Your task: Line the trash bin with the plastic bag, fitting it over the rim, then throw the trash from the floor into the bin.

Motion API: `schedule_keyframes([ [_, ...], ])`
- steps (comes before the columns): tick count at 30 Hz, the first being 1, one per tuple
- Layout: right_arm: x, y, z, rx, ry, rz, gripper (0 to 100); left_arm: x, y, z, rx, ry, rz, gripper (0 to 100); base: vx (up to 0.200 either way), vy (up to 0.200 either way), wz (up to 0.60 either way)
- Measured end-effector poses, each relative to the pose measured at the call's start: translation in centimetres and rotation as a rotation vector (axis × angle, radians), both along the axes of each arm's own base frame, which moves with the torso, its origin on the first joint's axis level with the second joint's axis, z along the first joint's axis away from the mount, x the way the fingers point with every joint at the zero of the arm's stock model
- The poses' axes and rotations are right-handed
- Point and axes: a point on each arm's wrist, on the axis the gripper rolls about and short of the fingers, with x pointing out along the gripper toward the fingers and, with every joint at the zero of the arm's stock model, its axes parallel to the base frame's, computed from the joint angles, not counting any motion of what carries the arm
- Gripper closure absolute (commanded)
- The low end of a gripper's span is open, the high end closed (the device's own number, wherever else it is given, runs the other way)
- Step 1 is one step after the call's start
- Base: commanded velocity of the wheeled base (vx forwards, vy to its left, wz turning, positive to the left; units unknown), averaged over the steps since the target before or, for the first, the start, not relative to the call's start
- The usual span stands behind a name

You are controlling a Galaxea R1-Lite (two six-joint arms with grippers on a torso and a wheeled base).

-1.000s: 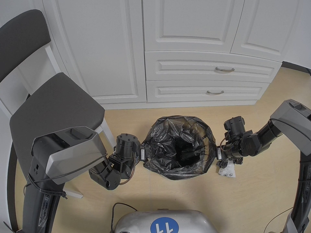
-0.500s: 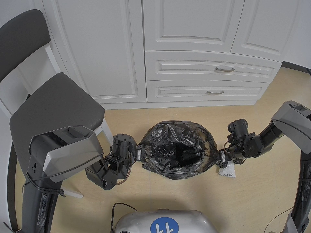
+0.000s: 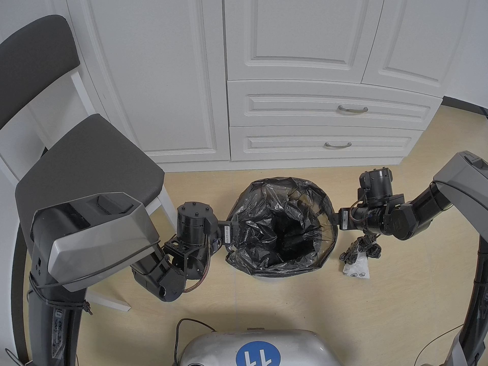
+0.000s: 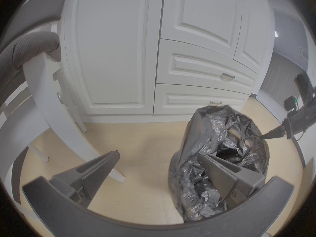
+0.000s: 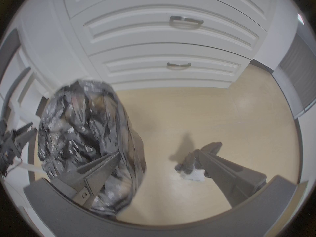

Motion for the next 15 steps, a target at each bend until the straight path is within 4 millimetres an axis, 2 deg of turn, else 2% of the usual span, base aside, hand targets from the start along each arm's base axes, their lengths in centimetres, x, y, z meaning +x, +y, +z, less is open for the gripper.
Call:
schedule_keyframes([
  [7,1.0,0.5,0.1,0.089,-0.032,0.030,0,0.6,-0.3,1.0,-0.027,-0.029,-0.034,0,0.000,0.000,0.00],
  [12,1.8,0.8,0.0,0.111,-0.050,0.025,0,1.8,-1.1,1.5,-0.045,-0.050,-0.049,0,0.000,0.000,0.00],
  [15,2.5,1.0,-0.1,0.138,-0.072,0.008,0,3.0,-1.6,1.1,-0.054,-0.061,-0.048,0,0.000,0.000,0.00],
])
